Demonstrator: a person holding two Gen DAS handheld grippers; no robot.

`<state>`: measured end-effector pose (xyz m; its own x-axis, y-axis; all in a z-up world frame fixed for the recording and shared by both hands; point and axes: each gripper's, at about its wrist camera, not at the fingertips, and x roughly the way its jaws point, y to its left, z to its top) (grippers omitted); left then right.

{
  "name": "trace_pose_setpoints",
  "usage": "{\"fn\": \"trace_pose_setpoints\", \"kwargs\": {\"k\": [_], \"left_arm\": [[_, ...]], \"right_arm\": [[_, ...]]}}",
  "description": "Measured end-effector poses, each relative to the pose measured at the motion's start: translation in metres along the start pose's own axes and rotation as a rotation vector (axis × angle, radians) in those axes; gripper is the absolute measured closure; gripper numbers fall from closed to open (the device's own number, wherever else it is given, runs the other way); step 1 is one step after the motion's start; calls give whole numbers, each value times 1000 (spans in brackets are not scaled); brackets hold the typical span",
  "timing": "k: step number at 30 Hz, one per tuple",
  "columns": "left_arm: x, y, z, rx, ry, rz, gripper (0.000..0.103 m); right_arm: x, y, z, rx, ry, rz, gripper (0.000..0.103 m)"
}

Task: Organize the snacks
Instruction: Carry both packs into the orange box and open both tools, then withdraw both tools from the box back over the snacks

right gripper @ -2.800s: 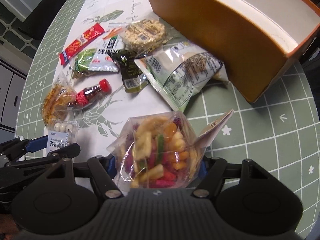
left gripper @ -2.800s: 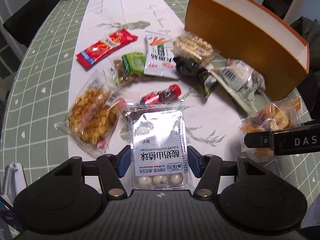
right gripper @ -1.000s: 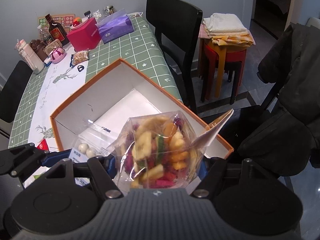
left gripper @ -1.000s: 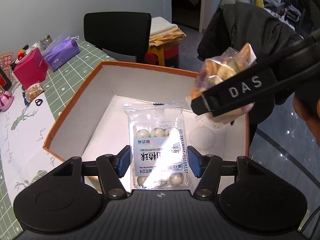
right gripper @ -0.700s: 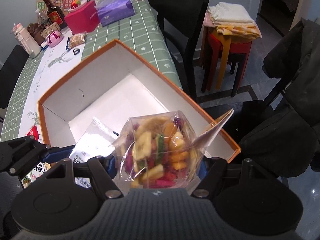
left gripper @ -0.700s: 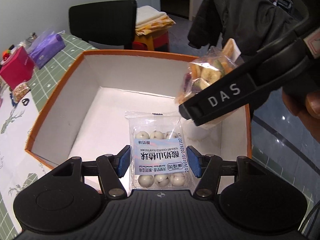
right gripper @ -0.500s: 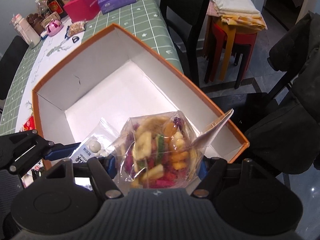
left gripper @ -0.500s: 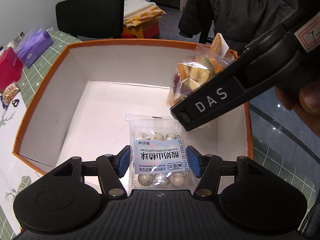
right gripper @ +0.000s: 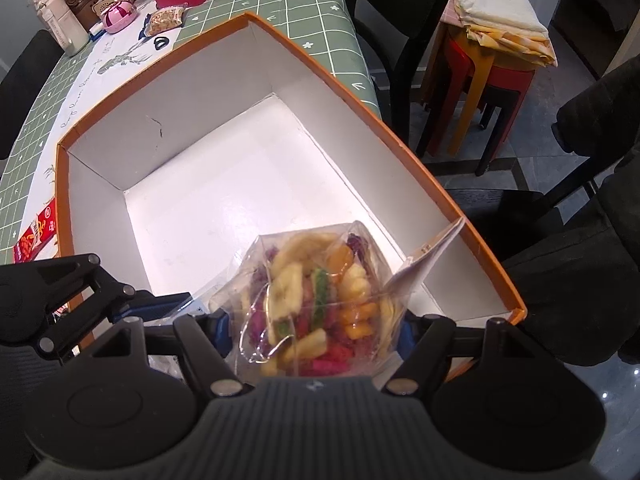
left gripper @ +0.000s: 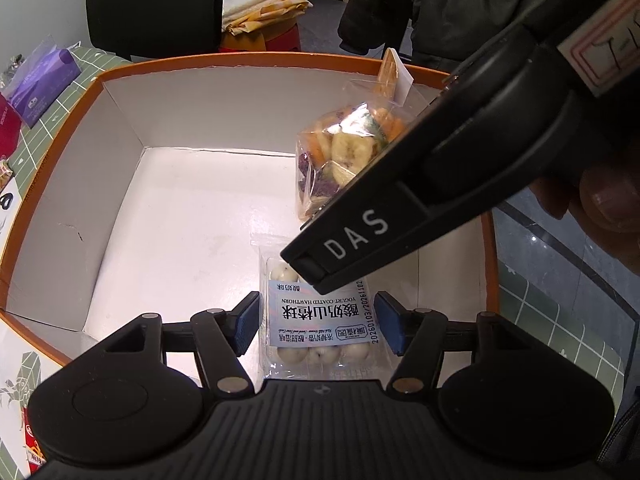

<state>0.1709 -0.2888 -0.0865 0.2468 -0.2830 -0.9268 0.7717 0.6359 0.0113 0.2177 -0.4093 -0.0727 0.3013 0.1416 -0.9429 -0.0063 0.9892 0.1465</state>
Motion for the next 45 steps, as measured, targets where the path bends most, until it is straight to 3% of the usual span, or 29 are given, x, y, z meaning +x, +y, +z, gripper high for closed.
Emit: {"fn": "trace_pose_setpoints", "kwargs": {"k": [14, 17, 31, 45], "left_arm": [[-17, 3, 2, -32, -39, -2, 27], [-22, 3, 0, -44, -52, -3, 27], [-61, 12, -13, -118, -133, 15, 27], [-112, 46, -58, -252, -196, 64, 26]], "right_arm": [[-6, 4, -4, 28, -11, -11, 27], [-13, 3, -5, 33, -37, -12, 19], [-53, 10, -21, 52, -124, -32, 19], [-88, 45, -41, 60, -184, -14, 19]]}}
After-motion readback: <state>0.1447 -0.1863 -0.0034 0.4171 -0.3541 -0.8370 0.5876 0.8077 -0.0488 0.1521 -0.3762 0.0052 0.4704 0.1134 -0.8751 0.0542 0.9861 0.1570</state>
